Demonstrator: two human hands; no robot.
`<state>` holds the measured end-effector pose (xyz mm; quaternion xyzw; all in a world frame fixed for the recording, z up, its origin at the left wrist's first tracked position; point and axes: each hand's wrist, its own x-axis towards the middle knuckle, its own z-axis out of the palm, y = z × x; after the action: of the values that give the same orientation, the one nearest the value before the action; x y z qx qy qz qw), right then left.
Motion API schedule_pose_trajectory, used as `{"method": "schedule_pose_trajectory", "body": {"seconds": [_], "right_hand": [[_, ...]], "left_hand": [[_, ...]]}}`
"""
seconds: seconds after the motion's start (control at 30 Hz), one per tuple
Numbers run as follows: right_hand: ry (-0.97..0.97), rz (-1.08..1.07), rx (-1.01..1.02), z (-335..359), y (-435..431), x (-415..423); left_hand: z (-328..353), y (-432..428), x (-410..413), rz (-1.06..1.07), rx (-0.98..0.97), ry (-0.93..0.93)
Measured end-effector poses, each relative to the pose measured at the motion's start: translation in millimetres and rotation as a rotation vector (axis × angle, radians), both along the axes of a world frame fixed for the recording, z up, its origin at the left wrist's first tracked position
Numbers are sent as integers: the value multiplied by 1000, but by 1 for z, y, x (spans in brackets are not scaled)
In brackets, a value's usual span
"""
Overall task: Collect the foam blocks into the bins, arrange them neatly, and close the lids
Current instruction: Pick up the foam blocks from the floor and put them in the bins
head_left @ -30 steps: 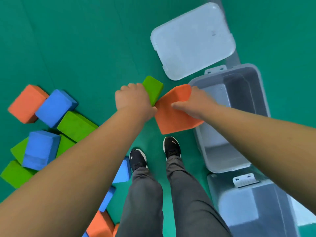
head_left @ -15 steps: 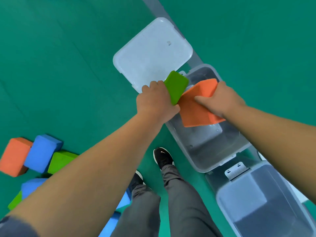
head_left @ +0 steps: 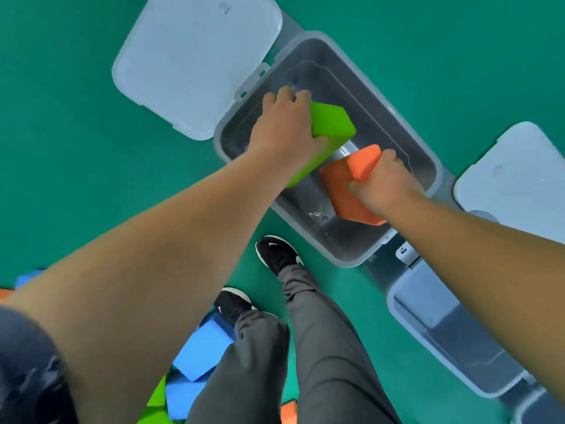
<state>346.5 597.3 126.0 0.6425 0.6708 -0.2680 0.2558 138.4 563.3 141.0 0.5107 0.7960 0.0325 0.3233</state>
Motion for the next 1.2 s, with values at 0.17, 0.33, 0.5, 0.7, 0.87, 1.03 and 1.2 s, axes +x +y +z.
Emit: {"method": "schedule_pose_trajectory", "body": {"seconds": [0.17,0.33,0.5,0.7,0.87,1.03,1.2], "right_hand": [[-13,-5,-26,-27,-6,9],[17,68,-61,-44,-12,-7],[54,252,-123,-49,-28,-55],[156,528,-147,-56,-64,-130],[190,768,-204,-64,-116,-191],[140,1022,-301,-75,-191,-228],[62,1213,-406,-99,-274,-228]], "left_hand": [[-39,-12,9,-49,-77,-67],[-79,-76,4,-104,-348,-98],[-99,-165,-16,-173,-637,-111],[-106,-250,-49,-55,-722,-99],[-113,-316,-80,202,-718,-131],[-120,-384,-85,459,-618,-210],[-143,-465,-45,648,-620,-341]]}}
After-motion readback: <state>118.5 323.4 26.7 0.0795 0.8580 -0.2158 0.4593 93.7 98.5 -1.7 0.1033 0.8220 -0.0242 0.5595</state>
